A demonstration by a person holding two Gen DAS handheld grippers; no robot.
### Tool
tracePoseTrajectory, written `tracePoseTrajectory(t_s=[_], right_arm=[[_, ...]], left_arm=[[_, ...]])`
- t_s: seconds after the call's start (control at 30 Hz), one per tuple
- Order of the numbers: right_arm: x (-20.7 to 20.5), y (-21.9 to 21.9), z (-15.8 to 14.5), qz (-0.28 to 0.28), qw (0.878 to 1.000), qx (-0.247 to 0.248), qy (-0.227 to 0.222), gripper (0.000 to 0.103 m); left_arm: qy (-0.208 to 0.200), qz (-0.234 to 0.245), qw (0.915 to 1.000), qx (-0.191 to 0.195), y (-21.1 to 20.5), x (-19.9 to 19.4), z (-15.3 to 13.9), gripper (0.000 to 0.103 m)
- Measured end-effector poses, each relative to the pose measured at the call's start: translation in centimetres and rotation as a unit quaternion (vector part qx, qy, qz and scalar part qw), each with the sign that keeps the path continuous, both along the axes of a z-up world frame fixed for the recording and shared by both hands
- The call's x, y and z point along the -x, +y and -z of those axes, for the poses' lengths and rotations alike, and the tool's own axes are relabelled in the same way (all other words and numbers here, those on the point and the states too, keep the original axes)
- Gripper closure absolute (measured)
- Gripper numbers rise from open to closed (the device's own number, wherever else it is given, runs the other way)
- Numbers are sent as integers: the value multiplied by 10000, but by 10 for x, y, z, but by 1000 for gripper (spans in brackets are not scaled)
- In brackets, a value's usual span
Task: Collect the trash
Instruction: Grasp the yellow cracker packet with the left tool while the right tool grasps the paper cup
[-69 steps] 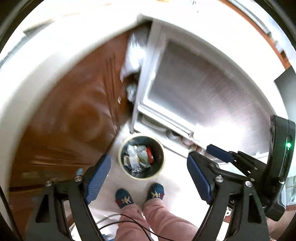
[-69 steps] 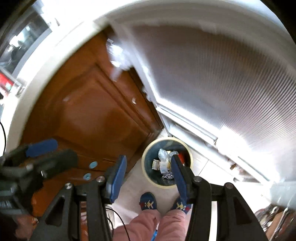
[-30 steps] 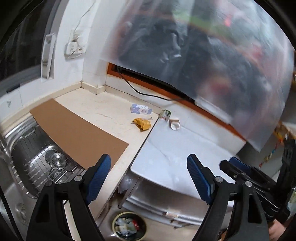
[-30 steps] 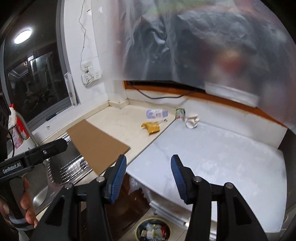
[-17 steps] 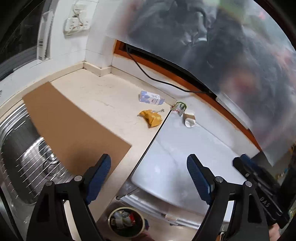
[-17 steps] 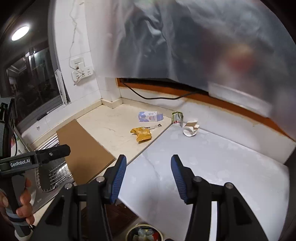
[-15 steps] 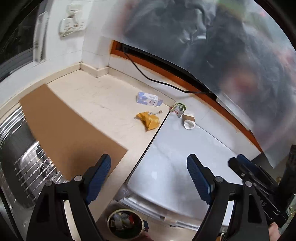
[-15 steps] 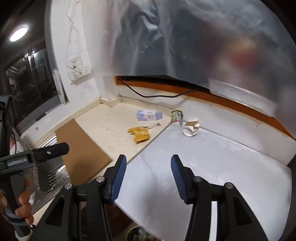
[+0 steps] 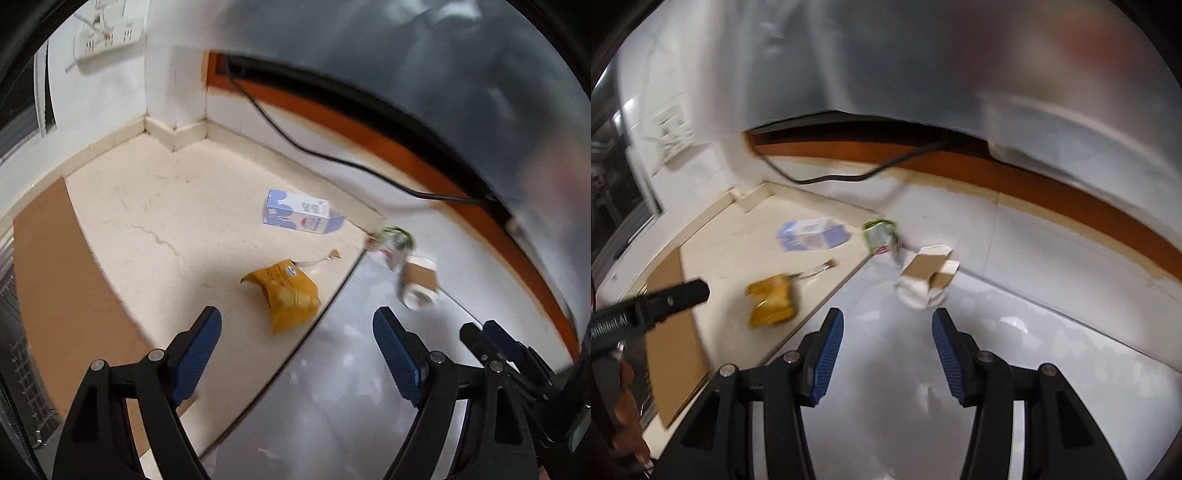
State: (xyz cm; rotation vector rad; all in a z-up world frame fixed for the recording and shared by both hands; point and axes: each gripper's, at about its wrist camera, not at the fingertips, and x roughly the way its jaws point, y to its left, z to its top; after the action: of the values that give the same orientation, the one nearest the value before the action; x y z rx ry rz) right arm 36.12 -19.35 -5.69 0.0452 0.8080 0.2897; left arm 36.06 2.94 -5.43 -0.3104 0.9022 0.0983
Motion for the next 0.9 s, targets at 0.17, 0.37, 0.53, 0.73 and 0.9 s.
tracePoseTrajectory(t_s=[0.17, 0.37, 0.53, 0.73, 0.9], right_arm=[[-52, 3, 26, 146, 9997, 86, 181, 53], [-95, 17, 48, 245, 9986, 316, 348, 53], [-113, 20, 69, 539, 9947, 626, 620, 52], [-116, 20, 86, 611, 9906, 906, 824, 54], [-112, 16, 86, 614, 9916, 775, 836, 56]], left_arm=[[429, -348, 9985, 20, -2, -45, 38, 20], [723, -592, 9956, -110, 2, -75, 67, 20], [1015, -681, 9924, -156, 6, -91, 87, 20], [1126, -670, 9911, -217, 6, -93, 97, 38], [1078, -601, 9921, -210, 6, -87, 94, 66]])
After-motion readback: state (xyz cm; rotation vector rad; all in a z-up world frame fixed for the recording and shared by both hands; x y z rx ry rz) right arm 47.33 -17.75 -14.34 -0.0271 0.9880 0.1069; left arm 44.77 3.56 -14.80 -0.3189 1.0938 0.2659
